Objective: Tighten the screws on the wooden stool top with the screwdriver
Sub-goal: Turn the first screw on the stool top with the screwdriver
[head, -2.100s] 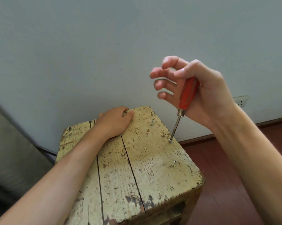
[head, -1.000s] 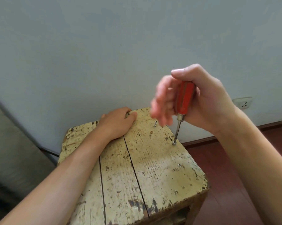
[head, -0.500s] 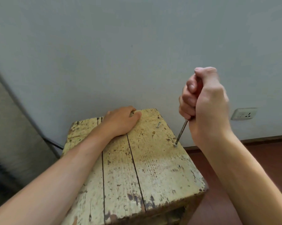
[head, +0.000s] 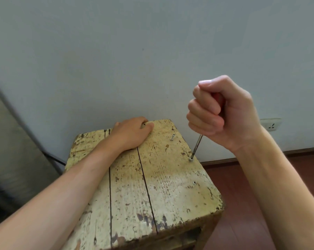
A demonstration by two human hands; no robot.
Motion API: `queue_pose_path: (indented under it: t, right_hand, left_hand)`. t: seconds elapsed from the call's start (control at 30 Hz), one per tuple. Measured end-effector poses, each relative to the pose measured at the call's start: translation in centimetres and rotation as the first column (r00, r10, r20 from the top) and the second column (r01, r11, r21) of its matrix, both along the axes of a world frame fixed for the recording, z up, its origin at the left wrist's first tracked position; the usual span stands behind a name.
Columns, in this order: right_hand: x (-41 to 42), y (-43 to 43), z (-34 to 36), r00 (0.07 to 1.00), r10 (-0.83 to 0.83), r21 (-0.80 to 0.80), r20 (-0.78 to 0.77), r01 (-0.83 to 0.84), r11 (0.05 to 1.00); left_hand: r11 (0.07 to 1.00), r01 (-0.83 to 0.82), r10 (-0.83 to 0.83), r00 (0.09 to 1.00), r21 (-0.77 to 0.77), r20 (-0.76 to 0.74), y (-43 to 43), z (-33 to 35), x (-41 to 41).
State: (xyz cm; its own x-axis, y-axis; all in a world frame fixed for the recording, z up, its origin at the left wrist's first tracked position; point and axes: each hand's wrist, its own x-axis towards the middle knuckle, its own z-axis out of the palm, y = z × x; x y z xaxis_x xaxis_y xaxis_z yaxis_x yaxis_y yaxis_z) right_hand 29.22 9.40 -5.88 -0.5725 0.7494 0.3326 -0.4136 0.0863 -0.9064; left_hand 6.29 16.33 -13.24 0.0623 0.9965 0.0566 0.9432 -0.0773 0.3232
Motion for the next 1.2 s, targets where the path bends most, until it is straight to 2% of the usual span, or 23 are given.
queue_pose_path:
  t: [0.17,0.3,0.4,0.47,0.53,0.6,0.67,0.77,0.87,0.93,1.03,1.13,1.2]
  right_hand:
    - [-1.4,-1.1,-0.3,0.936,-0.347,-0.054,-0.051,0.344,0.937]
    - [-2.3,-1.8,-0.5,0.779,-0.619,-0.12,-0.099,0.608,0.785]
    - [-3.0,-2.2,-0.5,0.699,-0.708,-0.139,-0.102,0.694,0.706]
    - [-2.9,-2.2,-0.6,0.702,-0.706,-0.132,-0.099,0.694,0.708]
    - [-2.4,-2.1,-0.7,0.772,-0.631,-0.091,-0.074,0.625,0.775]
    - [-1.7,-1.5,-0.7,0.89,-0.454,-0.03,-0.04,0.453,0.891]
    - [-0.9,-0.6,-0.4,0.968,-0.249,0.031,-0.018,0.25,0.968]
    - [-0.2,0.7,-0.2,0.994,-0.103,0.131,-0.029,0.106,0.986]
    - [-0.1,1.4,0.1,0.996,0.03,0.074,-0.087,-0.023,0.997]
    - [-0.2,1.5,0.2,0.992,0.105,0.046,-0.073,-0.102,0.994]
    - [-0.4,1.3,0.1,0.999,0.042,0.003,-0.032,-0.042,0.999]
    - [-1.2,0.3,-0.2,0.971,-0.236,0.021,-0.033,0.237,0.971]
    - [-1.9,-0.7,-0.5,0.892,-0.445,0.014,-0.074,0.447,0.894]
  left_hand:
    - [1.0,0.009,-0.009,1.0,0.001,0.017,-0.2,0.0,-0.2]
    - [1.0,0.013,-0.013,1.0,0.007,0.01,-0.2,0.1,0.0]
    - [1.0,0.009,-0.009,1.0,0.009,0.009,-0.2,0.2,0.0]
    - [1.0,0.01,-0.01,1.0,0.011,0.008,-0.2,0.1,-0.1]
    - [1.0,0.014,-0.014,1.0,0.012,0.009,-0.2,0.0,-0.1]
    - [1.0,0.013,-0.013,1.0,0.017,0.009,-0.2,0.0,0.0]
    - [1.0,0.007,-0.007,1.0,0.023,0.009,-0.1,0.0,0.0]
    - [1.0,0.002,-0.003,1.0,0.023,0.007,0.0,0.0,0.0]
    - [1.0,0.004,-0.004,1.0,0.021,0.001,0.0,-0.1,0.0]
    - [1.0,0.003,-0.003,1.0,0.018,0.005,-0.1,-0.1,-0.1]
    - [1.0,0.008,-0.008,1.0,0.018,0.012,-0.1,0.0,-0.1]
    - [1.0,0.011,-0.012,1.0,0.013,0.015,-0.1,0.0,-0.1]
    - [1.0,0.014,-0.014,1.0,0.012,0.012,-0.1,0.0,0.0]
